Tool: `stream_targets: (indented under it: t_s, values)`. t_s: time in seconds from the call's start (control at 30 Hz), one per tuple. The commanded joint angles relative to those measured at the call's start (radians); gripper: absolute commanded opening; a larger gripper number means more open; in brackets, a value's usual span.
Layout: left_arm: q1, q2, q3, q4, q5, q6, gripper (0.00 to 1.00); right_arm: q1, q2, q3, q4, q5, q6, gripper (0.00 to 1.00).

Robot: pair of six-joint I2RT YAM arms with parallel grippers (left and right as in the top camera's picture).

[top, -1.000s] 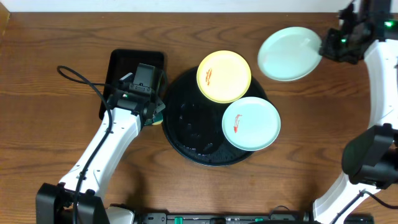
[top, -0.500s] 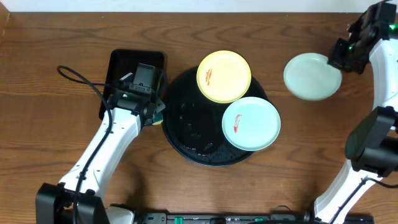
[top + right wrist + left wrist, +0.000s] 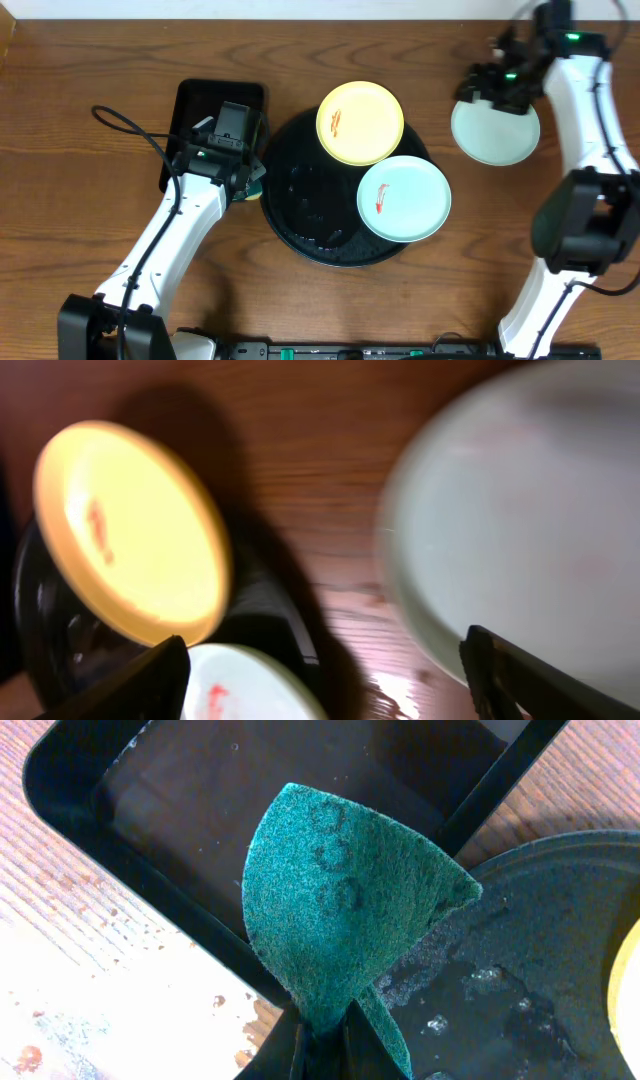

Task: Clean dirty plates on tray and stack at the side
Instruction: 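Set the plate down at the table's right side and open right gripper, then grasp the yellow plate rim with right gripper and pull it toward center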

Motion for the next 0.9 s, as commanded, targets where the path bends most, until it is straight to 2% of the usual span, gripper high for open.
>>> stream_targets:
  t_s: [0.0,0.1,0.27,0.37,0.53,0.63,0.77,0.87]
  values:
    - [0.003,0.002,-0.013,0.000,-0.005,0.008,0.08,0.101,-0.001,0.016,0.019,0.015,-0.028,0.91]
    - [0.003,0.002,-0.013,-0.001,-0.005,0.008,0.08,0.187,0.011,0.015,0.047,0.156,0.021,0.96]
    - [0.003,0.002,-0.013,0.000,-0.005,0.008,0.08,0.293,0.059,0.015,0.080,0.367,0.133,0.92]
    - [0.003,0.002,-0.013,-0.001,-0.005,0.008,0.08,0.327,0.097,0.015,0.090,0.397,0.190,0.80]
    - [0.003,0.002,-0.013,0.000,-0.005,0.008,0.08,0.364,0.161,0.015,0.117,0.393,0.217,0.77]
    - [0.003,0.002,-0.013,0.000,-0.005,0.008,0.08,0.375,0.193,0.015,0.120,0.393,0.219,0.68]
    - [0.003,0.002,-0.013,0.000,-0.005,0.008,0.07,0.374,0.223,0.015,0.120,0.393,0.220,0.60]
    - [0.003,0.002,-0.013,0.000,-0.005,0.008,0.08,0.373,0.234,0.015,0.120,0.393,0.220,0.44]
